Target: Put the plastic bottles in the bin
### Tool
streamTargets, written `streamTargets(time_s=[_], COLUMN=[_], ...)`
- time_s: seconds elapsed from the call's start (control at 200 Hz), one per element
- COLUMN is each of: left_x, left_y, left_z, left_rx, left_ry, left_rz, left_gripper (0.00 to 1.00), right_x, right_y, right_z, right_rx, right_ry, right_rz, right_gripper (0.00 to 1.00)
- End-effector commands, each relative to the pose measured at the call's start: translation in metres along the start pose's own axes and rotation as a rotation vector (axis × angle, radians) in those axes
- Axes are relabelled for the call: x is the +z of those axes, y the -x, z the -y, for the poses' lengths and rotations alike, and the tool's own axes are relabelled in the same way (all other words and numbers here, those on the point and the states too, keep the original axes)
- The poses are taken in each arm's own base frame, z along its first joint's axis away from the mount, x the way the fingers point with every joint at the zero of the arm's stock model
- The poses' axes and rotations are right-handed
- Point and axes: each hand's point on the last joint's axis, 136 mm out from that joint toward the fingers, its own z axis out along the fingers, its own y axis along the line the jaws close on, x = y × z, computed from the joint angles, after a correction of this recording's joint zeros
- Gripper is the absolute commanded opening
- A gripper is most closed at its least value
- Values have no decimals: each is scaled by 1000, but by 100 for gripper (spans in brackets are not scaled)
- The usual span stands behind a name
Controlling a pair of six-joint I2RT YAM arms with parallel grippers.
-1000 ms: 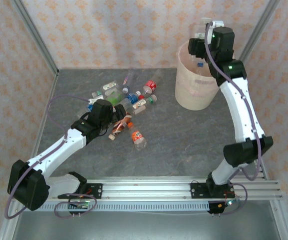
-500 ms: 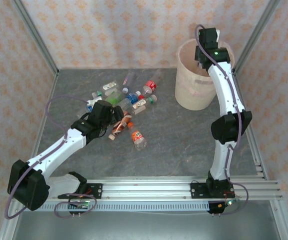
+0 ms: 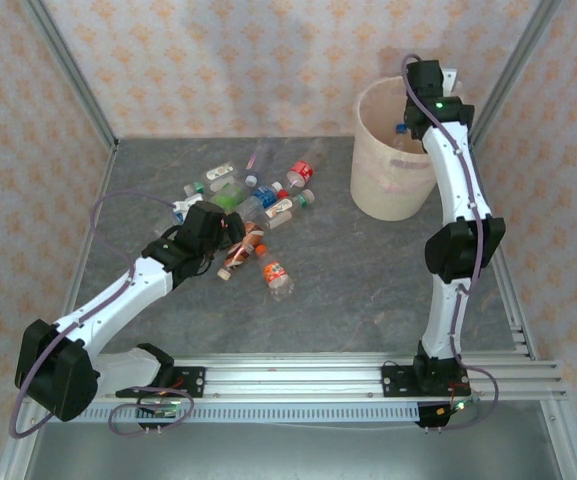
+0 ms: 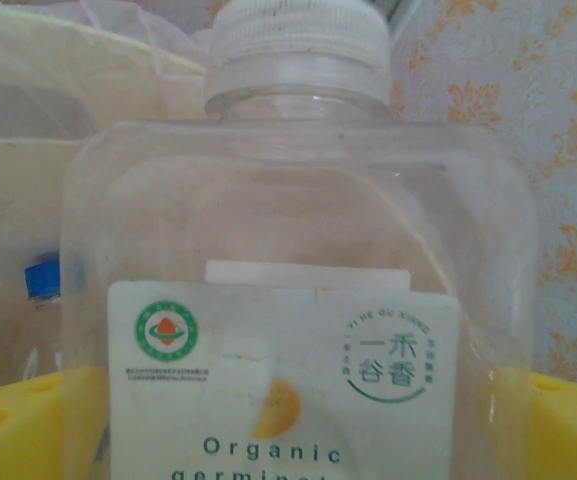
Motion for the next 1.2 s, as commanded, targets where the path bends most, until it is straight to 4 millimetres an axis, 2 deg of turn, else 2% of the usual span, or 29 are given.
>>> streamTargets(time_s=[0.0,0.1,0.3,0.5,0.716,0.856,1.036,1.131,1.146,1.196], left_x=[-4,-4,-4,-5,-12,-15,-20,-21,-21,-21], left_y=[8,8,8,9,15,18,22,22,23,24], left_z=[-4,-4,-7,-13,-23,-30,-39,-44,-45,-47], left_rx=[-15,-14,-19,-35,-71,-98,-118,-135,-140,-151], left_ry=[35,37,47,65,83,97,116,127,129,132], left_rz=[29,28,36,55,101,124,148,150,151,154], left_gripper=[100,100,100,100,100,100,100,100,100,100], right_x=[-11,-17,-31,-59,-107,-142,-190,-208,-217,-231], right_y=[9,11,15,22,24,17,-8,-31,-31,-38], right_z=[12,16,19,23,26,17,4,-12,-8,-13], right_rx=[21,32,66,120,179,239,297,352,372,410], right_ry=[-22,-23,27,108,236,424,693,857,888,981], right_rz=[19,27,37,62,145,219,290,313,340,386], right_gripper=[97,100,99,99,99,99,99,99,99,99])
